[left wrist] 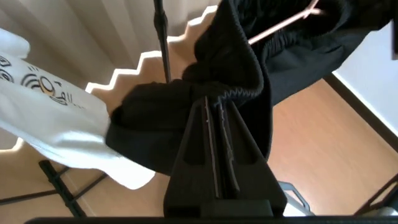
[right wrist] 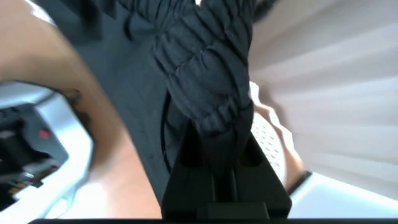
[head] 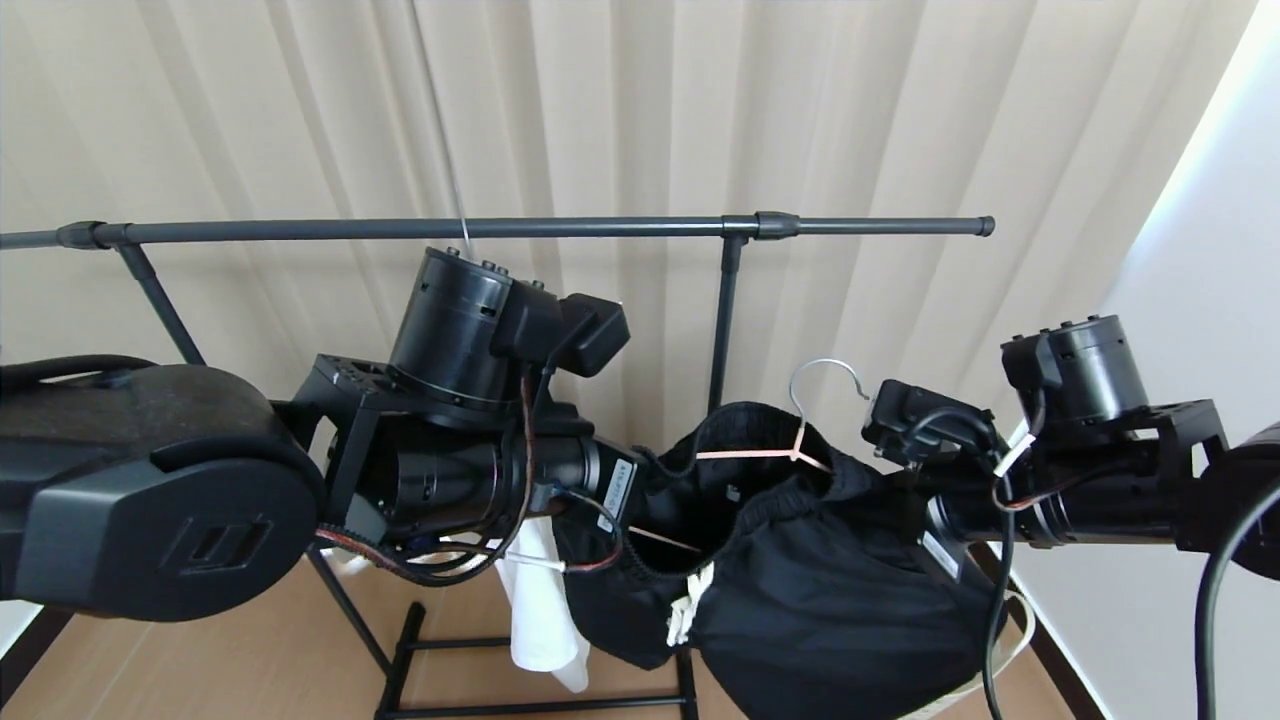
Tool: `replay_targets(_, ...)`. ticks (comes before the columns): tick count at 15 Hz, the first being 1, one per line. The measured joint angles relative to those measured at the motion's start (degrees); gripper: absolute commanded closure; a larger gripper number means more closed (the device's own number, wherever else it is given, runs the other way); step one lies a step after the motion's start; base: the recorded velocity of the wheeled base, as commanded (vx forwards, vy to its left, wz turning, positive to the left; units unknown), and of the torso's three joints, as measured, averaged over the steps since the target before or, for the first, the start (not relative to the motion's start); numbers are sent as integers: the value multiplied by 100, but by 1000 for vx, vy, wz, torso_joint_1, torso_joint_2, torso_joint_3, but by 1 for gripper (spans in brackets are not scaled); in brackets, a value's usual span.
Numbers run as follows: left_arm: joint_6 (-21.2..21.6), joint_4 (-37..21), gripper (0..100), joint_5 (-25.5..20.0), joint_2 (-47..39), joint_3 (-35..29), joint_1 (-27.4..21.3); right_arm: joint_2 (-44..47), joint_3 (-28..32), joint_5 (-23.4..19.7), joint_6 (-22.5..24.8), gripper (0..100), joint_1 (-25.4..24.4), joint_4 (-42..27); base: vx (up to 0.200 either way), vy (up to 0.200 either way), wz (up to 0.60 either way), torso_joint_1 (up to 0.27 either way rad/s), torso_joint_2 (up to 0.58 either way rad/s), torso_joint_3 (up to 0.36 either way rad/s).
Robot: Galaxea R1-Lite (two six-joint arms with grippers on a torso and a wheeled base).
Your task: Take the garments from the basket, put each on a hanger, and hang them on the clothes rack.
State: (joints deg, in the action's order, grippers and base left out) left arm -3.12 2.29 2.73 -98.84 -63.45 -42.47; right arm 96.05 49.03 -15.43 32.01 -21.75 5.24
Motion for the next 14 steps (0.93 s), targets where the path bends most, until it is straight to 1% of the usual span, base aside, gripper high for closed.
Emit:
replay_targets(2,-95,27,100,6,0,100,-27,-193,-383,-112,-46,100,-10,756,0,0,0,0,0,0)
replay_targets(3,-223,30,100,6,0,116,-66,-250,-524,-118,-56,100,-29,937,0,0,0,0,0,0)
replay_targets(5,-377,38,100,2,0,161,-160,-316,-645,-126,-196,100,-112,1059,0,0,0,0,0,0)
replay_targets(6,-401,30,100,0,0,194,-196,-330,-667,-126,-357,100,-132,1140,0,0,0,0,0,0)
replay_targets(10,-424,22,100,2,74,345,-280,-333,-772,-140,-621,100,-151,1608,0,0,0,0,0,0)
replay_targets(12,-424,16,100,6,138,441,-317,-335,-827,-257,-908,100,-160,1894,0,0,0,0,0,0)
replay_targets(14,-421,11,100,6,160,480,-356,-344,-898,-408,-994,100,-184,2131,0,0,0,0,0,0)
